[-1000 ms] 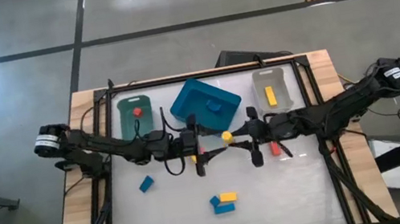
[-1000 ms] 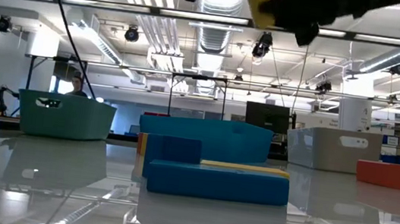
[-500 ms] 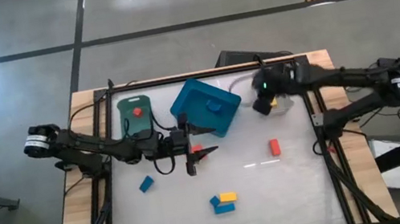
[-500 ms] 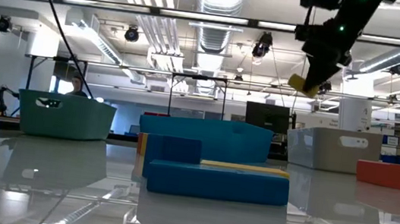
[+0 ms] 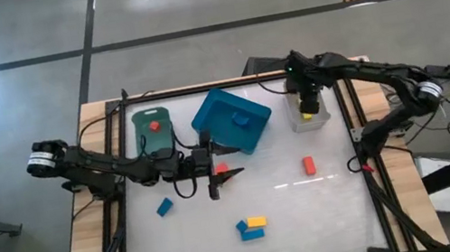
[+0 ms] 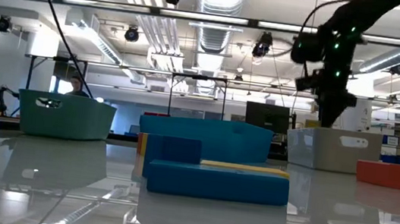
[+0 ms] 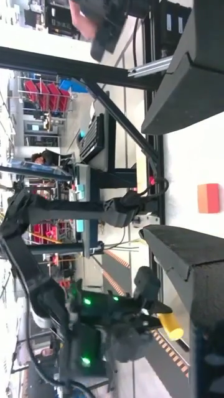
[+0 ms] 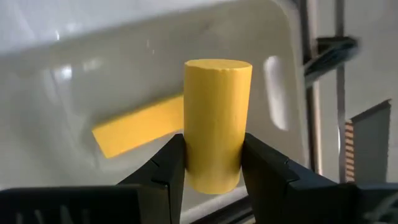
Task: Sort & place blocks by color
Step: Put the yellow block into the gray bin, then put the orange block into the green bin
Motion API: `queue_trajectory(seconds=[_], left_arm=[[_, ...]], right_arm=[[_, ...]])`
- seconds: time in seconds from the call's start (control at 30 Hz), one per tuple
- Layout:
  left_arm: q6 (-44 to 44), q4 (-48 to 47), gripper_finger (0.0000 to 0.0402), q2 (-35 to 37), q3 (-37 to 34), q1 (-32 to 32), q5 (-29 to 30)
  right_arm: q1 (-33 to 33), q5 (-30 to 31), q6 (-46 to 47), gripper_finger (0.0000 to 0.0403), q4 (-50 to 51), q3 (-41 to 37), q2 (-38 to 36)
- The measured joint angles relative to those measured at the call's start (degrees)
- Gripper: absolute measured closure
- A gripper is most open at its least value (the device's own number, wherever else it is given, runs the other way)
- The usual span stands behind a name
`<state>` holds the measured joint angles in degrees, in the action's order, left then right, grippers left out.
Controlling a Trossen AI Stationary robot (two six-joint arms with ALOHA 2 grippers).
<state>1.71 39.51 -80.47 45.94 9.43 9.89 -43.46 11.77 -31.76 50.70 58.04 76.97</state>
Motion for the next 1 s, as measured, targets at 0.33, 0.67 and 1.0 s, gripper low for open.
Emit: queue_trajectory(seconds=[0.33, 0.67, 1.0], left_arm=[[-1.4, 0.0, 0.0168, 0.0, -0.6, 0.4, 0.0], [-1.6, -0.3, 0.0168, 0.0, -1.3, 0.6, 0.0], [-5.0, -8.6, 0.0168, 0.1, -1.2, 0.6, 1.2]], right_arm=[[-0.5, 7.8, -2.1, 0.0287, -0.4, 2.5, 13.2], [-0.5, 7.8, -1.2, 0.0217, -0.3, 5.0, 15.7], [0.3, 7.5, 9.4, 0.0213, 5.7, 9.0, 10.3]])
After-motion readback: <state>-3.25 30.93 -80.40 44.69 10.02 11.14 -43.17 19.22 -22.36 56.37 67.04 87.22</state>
